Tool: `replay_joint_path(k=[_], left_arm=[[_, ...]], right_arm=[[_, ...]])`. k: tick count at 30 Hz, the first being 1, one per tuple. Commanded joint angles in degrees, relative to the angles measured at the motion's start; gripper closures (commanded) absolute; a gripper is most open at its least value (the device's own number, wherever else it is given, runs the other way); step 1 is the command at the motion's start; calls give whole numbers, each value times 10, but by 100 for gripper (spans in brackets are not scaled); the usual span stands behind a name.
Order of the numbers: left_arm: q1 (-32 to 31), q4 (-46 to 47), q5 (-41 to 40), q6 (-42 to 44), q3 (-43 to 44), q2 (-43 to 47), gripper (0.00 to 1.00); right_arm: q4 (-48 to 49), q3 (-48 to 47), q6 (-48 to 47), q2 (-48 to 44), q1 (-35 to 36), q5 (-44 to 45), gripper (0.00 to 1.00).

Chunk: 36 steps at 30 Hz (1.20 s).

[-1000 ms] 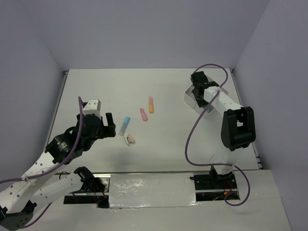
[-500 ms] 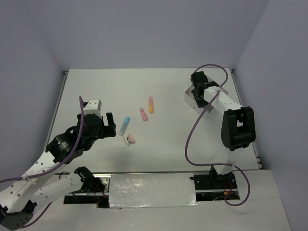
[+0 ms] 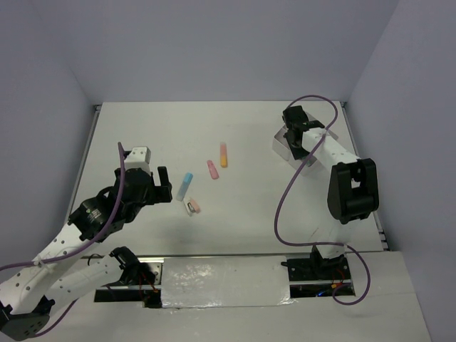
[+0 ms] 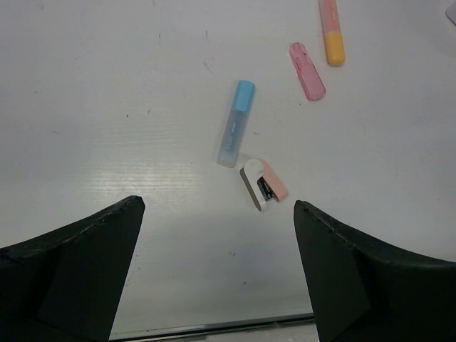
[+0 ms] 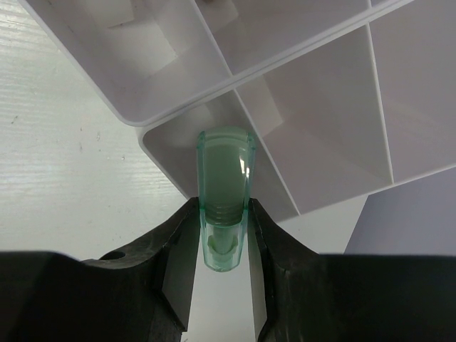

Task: Sort the stationery into containers
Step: Place the stationery in the storage box.

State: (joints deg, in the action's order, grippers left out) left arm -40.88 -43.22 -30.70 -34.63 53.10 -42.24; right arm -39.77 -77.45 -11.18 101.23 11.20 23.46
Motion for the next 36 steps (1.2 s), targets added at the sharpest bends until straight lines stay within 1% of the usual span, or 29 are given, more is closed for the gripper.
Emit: replay_joint_path(k=[1, 6, 7, 12, 16, 18, 20, 24, 28, 29, 31, 36], left_arm=[[3, 17, 4, 9, -1, -2, 1], [3, 17, 4, 9, -1, -1, 1], [3, 17, 4, 9, -1, 0, 1], [3, 17, 4, 8, -1, 0, 1], [2, 17, 4, 8, -1, -1, 1], [2, 17, 4, 7, -1, -1, 1], [3, 17, 5, 9, -2, -1, 1], [2, 17, 6, 9, -2, -2, 0], [3, 17, 5, 9, -2, 0, 1], [3, 17, 6, 9, -2, 0, 1], [3, 18, 6, 9, -2, 1, 1], [2, 19, 7, 10, -2, 1, 1]], right_arm=[[-10, -9, 1, -32, -1, 0, 68], [-9, -10, 0, -33, 0, -8, 69], [-13, -10, 1, -34, -1, -10, 72], [-14, -9, -2, -34, 0, -16, 71], [-15, -8, 0, -25, 0, -15, 70], [-10, -5, 3, -25, 0, -5, 66], [-10, -4, 0, -27, 0, -3, 66], [-8, -2, 3, -27, 0, 6, 59], [-8, -1, 5, -20, 0, 11, 58], [-7, -1, 4, -19, 0, 10, 42], [-7, -1, 5, -20, 0, 11, 0], [-5, 0, 4, -24, 0, 5, 0]])
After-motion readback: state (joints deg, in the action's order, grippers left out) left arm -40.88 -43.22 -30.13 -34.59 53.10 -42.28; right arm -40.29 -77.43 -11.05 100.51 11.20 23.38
